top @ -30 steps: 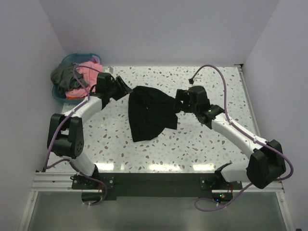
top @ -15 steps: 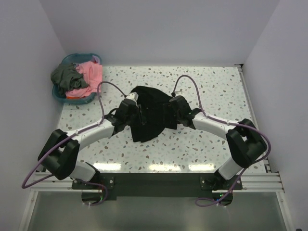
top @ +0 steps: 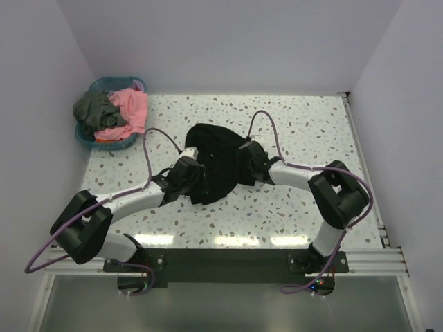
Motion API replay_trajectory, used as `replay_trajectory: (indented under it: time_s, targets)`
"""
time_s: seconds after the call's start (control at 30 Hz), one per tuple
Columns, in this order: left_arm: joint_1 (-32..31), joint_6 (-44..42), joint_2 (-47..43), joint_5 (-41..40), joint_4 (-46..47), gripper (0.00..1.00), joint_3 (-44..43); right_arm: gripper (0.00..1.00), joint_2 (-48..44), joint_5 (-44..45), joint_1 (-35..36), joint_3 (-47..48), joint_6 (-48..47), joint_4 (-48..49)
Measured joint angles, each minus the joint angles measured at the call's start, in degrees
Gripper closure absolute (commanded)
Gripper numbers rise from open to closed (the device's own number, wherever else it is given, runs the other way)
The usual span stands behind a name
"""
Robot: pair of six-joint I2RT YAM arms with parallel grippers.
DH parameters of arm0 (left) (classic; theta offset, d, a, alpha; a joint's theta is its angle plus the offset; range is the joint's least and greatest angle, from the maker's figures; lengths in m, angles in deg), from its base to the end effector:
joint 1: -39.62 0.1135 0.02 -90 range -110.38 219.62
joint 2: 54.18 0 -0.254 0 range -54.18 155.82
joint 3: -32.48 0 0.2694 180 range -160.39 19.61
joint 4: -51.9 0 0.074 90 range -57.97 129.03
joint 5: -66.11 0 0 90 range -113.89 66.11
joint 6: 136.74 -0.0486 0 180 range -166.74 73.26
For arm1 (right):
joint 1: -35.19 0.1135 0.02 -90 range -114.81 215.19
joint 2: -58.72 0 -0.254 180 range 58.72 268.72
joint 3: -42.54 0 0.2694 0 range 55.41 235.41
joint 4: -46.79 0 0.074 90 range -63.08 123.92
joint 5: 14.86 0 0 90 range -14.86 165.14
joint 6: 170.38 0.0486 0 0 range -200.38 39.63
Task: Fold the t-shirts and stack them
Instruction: Flatten the tshirt out
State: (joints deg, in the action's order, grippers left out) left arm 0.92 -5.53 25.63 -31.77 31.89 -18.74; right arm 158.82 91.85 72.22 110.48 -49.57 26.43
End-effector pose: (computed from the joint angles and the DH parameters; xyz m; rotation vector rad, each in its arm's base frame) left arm 0.2324 -0.1776 0.1430 -0.1180 2.4610 -0.4676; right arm 0.3006 0.2092 0.1245 -0.0110 2.4410 0.1644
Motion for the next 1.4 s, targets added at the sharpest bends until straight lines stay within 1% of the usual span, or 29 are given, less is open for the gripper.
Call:
replay_trajectory:
  time_s: [0.07,0.1,0.2,0.23,0.3,0.33,0.37,0.4,0.47,0.5,0.6,0.63,0.67,0.7,0.73,0.77,0.9,1.03,1.13,1.23,1.33,1.4]
  targets:
    - [0.0,0.2,-0.3,0.0,0.1,0.39,0.7,0.39,0.1,0.3,0.0,0.0,0.3,0.3]
    - [0.0,0.2,-0.3,0.0,0.0,0.39,1.0,0.44,0.1,0.4,0.0,0.0,0.3,0.3]
    - [0.0,0.2,-0.3,0.3,0.8,0.40,2.3,0.54,0.3,0.6,0.0,0.1,0.6,0.4]
    - [0.0,0.2,-0.3,0.5,1.2,0.40,2.7,0.63,0.5,0.6,0.0,0.2,0.7,0.4]
    - [0.0,0.2,-0.3,1.3,2.3,0.44,3.8,0.71,0.7,0.6,0.0,0.4,0.8,0.5]
    - [0.0,0.3,-0.3,1.7,2.8,0.49,4.1,0.75,0.8,0.6,0.0,0.5,0.9,0.5]
    - [0.0,0.4,-0.3,2.0,3.3,0.51,4.2,0.81,0.9,0.6,0.0,0.6,1.0,0.4]
    - [0.0,0.4,-0.2,2.4,3.9,0.52,4.2,0.85,0.9,0.6,0.0,0.7,1.0,0.2]
    - [0.0,0.6,0.1,3.1,5.4,0.59,4.2,0.92,0.9,0.7,0.0,1.0,1.2,-0.1]
    - [0.0,0.8,0.3,3.3,6.2,0.61,4.2,0.93,0.9,0.7,0.0,1.2,1.2,-0.3]
    - [0.0,1.3,0.7,3.8,7.8,0.71,4.2,0.96,0.7,1.2,0.0,1.6,1.1,-0.8]
    - [0.0,1.4,0.8,3.9,8.2,0.79,4.2,0.98,0.5,1.5,0.0,1.7,1.1,-1.1]
    - [0.0,1.4,0.8,4.0,8.3,0.85,4.2,1.00,0.3,1.7,0.0,1.8,1.1,-1.5]
    - [0.0,1.5,0.9,4.2,8.5,0.89,4.2,1.00,-0.1,1.9,0.0,1.9,1.0,-1.9]
    - [0.0,1.5,0.9,4.3,8.6,0.96,4.2,1.00,-0.6,2.0,-0.1,2.1,1.0,-2.3]
    - [0.0,1.6,0.9,4.2,8.6,1.00,4.1,1.00,-0.9,2.1,-0.2,2.2,0.9,-2.5]
    - [0.0,1.3,-0.2,3.0,7.1,1.00,3.6,1.00,-3.1,2.2,-1.6,3.1,0.6,-3.7]
    - [1.2,1.1,-5.3,-0.9,0.8,1.00,0.8,1.00,-6.7,2.0,-5.7,5.2,0.1,-6.3]
    - [5.4,0.1,-10.9,-3.6,-3.9,1.00,-2.9,1.00,-9.8,1.8,-10.3,8.1,-0.5,-8.4]
    - [11.6,-2.1,-15.4,-7.3,-8.5,1.00,-8.5,1.00,-12.6,1.9,-15.0,13.6,-1.2,-11.3]
    - [16.0,-4.8,-17.5,-11.3,-12.9,1.00,-15.2,1.00,-15.4,2.0,-17.7,19.6,-2.1,-13.6]
    - [17.3,-6.4,-18.0,-13.4,-15.3,1.00,-19.4,1.00,-17.2,2.1,-18.6,23.2,-2.8,-15.5]
